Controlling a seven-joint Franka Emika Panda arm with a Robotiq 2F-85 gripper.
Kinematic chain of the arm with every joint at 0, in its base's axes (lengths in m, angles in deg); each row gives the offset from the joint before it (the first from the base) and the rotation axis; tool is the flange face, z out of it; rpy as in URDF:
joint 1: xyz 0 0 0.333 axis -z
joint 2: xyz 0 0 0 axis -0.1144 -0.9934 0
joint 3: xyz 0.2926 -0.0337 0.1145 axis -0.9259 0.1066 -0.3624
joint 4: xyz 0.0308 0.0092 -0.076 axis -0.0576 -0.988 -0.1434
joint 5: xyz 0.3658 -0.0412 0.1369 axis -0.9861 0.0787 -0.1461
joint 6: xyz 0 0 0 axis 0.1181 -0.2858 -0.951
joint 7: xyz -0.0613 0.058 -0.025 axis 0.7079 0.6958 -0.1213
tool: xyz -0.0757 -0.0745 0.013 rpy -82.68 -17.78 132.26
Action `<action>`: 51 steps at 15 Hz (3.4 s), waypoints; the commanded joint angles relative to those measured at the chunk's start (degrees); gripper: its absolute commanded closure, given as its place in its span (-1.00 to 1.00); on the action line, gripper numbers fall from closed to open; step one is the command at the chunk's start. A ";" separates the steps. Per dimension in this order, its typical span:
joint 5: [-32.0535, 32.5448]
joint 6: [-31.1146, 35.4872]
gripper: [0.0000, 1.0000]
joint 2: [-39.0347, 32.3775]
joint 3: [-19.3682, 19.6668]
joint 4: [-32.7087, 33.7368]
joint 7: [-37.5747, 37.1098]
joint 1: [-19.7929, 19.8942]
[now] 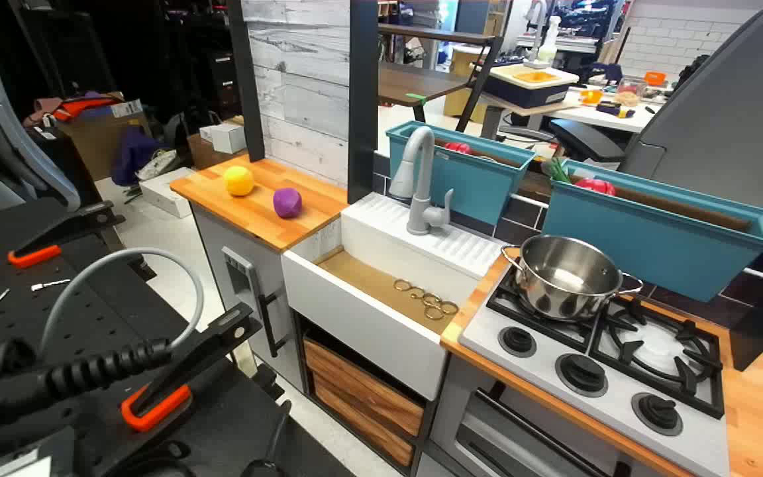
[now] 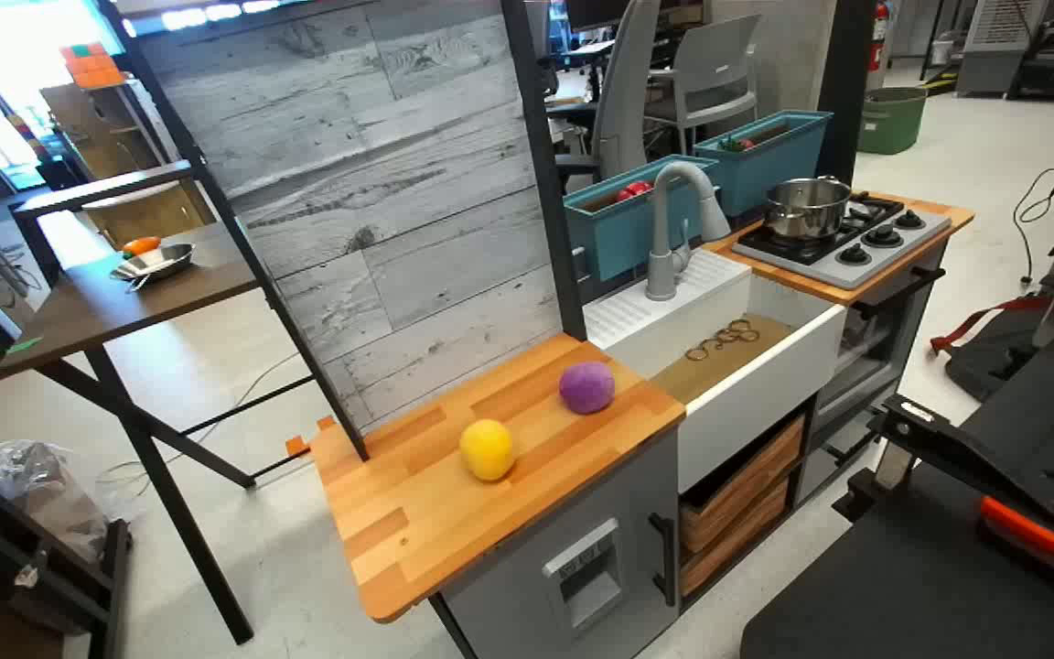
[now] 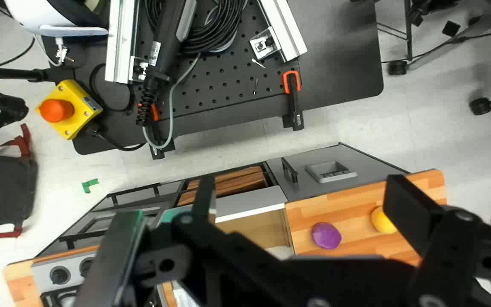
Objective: Turn the tap nozzle to the left
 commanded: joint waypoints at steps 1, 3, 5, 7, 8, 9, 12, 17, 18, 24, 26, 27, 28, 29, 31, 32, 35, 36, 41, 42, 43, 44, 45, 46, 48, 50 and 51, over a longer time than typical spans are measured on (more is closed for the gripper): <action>-0.20 -0.15 -1.00 -0.04 -0.44 0.19 0.26 0.60; -0.20 -0.15 -1.00 -0.03 -0.44 0.23 0.26 0.60; -0.20 -0.15 -1.00 -0.03 -0.44 0.24 0.26 0.60; -0.20 -0.15 -1.00 -0.03 -0.44 0.24 0.26 0.60; -0.20 -0.15 -1.00 -0.03 -0.44 0.24 0.26 0.60; -0.20 -0.15 -1.00 -0.03 -0.44 0.24 0.26 0.60; -0.20 -0.15 -1.00 -0.03 -0.44 0.24 0.26 0.60; 1.28 6.88 -1.00 -6.01 -1.98 -3.04 -0.52 0.66; 1.94 10.16 -1.00 -7.96 -2.37 -4.26 -1.23 0.83; 9.77 34.25 -1.00 -24.09 -3.83 -9.30 -8.81 1.31; 15.16 44.01 -1.00 -31.24 -4.00 -9.44 -15.02 1.43; 18.40 47.59 -1.00 -34.08 -3.69 -9.14 -18.53 1.31; 23.15 51.83 -1.00 -37.65 -3.17 -8.57 -23.47 1.02; 28.37 55.24 -1.00 -40.87 -2.13 -7.60 -28.64 0.41; 38.33 59.38 -1.00 -46.39 1.89 -4.14 -38.24 -1.33; 42.77 60.42 -1.00 -49.51 4.23 -1.77 -43.18 -2.73; 52.43 62.00 -1.00 -57.82 10.16 5.64 -55.85 -6.75; 53.94 62.28 -1.00 -60.08 11.34 7.88 -58.79 -7.54; 55.41 62.56 -1.00 -70.17 13.45 16.60 -67.34 -9.65; 55.16 62.62 -1.00 -71.59 13.62 18.09 -68.24 -9.98; 55.26 62.89 -1.00 -73.10 13.99 19.61 -69.44 -10.34; 55.56 62.95 -1.00 -74.44 14.49 21.25 -70.67 -10.80; 55.87 62.93 -1.00 -75.67 15.05 22.81 -71.69 -11.31; 56.40 63.23 -1.00 -76.80 15.80 24.34 -72.93 -11.91; 57.31 63.48 -1.00 -78.68 17.25 27.16 -75.06 -13.13; 58.78 63.57 -1.00 -80.56 18.59 29.70 -77.36 -13.96; 59.35 63.15 -1.00 -81.24 19.02 30.68 -78.27 -14.16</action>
